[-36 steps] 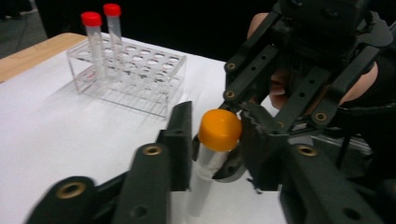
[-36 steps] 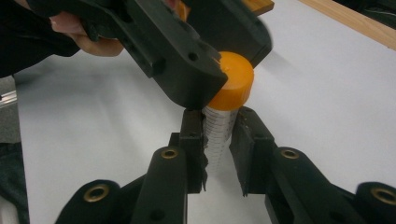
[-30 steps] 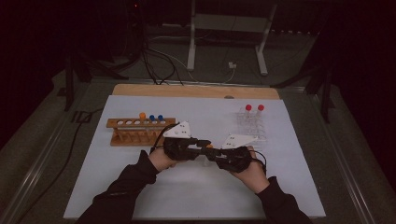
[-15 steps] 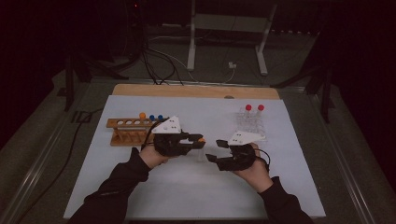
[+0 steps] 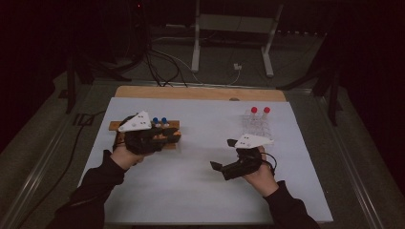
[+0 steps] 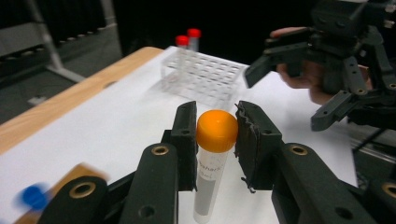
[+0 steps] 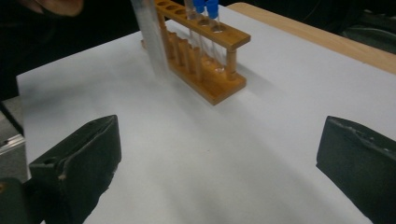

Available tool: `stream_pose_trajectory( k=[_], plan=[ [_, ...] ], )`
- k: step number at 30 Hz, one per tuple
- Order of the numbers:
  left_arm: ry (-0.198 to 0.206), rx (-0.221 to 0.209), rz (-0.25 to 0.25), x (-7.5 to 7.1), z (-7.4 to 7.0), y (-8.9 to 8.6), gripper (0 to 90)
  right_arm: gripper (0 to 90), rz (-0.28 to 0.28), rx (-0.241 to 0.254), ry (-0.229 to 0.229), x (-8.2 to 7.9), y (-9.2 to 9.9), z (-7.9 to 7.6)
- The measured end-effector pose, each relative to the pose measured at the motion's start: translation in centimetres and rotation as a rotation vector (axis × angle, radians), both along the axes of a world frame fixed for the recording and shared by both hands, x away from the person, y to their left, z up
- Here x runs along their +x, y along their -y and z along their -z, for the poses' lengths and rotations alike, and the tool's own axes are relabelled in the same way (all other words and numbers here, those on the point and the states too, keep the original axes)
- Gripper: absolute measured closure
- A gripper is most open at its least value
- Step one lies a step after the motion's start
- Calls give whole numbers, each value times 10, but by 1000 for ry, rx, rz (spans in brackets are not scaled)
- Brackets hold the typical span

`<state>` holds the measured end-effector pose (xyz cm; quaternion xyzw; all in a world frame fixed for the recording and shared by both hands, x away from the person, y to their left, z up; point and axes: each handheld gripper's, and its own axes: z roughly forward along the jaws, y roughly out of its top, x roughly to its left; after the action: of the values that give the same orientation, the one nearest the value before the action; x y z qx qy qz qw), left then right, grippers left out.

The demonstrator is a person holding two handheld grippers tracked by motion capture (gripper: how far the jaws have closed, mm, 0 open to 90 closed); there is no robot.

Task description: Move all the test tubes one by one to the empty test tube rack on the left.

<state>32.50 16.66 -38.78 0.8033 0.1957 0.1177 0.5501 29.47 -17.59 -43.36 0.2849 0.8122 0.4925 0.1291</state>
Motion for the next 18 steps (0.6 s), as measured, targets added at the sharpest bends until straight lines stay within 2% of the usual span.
stream_pose_trajectory(
  k=[4, 10, 18],
  plan=[
    [15, -1, -60, 0, -7, -23, 710, 0, 5, 28, 6, 0, 4, -2],
    [25, -4, -152, 4, -15, -55, 710, 0, 14, 28, 9, 0, 6, -3],
    [48, -3, -265, 21, -20, -86, 711, 0, 4, 27, 1, 1, 5, -3]
  ],
)
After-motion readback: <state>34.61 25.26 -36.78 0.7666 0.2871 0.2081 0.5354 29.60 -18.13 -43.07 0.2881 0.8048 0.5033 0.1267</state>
